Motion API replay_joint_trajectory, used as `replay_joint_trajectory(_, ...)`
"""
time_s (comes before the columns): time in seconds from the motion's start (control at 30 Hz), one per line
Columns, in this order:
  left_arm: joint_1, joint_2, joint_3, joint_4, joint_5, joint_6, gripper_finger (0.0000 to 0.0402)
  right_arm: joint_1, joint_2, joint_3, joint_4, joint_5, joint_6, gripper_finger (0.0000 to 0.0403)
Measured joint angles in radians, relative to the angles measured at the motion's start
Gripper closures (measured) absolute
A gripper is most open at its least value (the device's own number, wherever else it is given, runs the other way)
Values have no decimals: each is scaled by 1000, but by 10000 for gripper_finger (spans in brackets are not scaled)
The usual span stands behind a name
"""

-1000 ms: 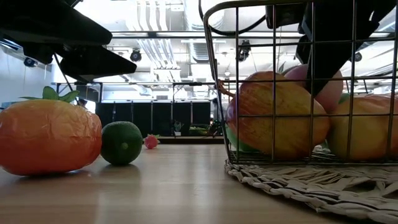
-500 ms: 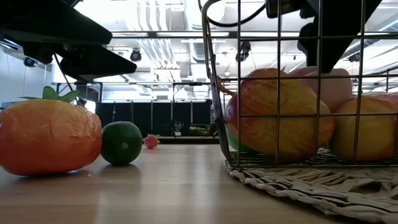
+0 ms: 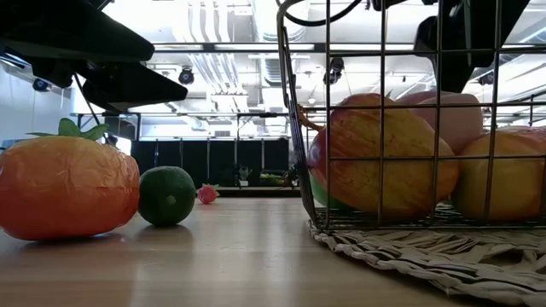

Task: Build produce basket
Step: Put the apricot into the wire basket

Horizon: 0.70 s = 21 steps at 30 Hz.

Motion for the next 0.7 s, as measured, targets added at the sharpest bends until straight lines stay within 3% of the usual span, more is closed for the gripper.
replay_joint_trajectory(0.23, 7, 0, 0, 0, 0, -2, 53, -1, 0, 0, 1, 5, -41, 133)
replay_joint_trajectory(0.6, 13, 0, 0, 0, 0, -17, 53, -1, 0, 19, -4, 63, -98, 363)
replay_joint_trajectory(0.7, 16, 0, 0, 0, 1, -18, 53, 0, 0, 29, -2, 111, -111, 387)
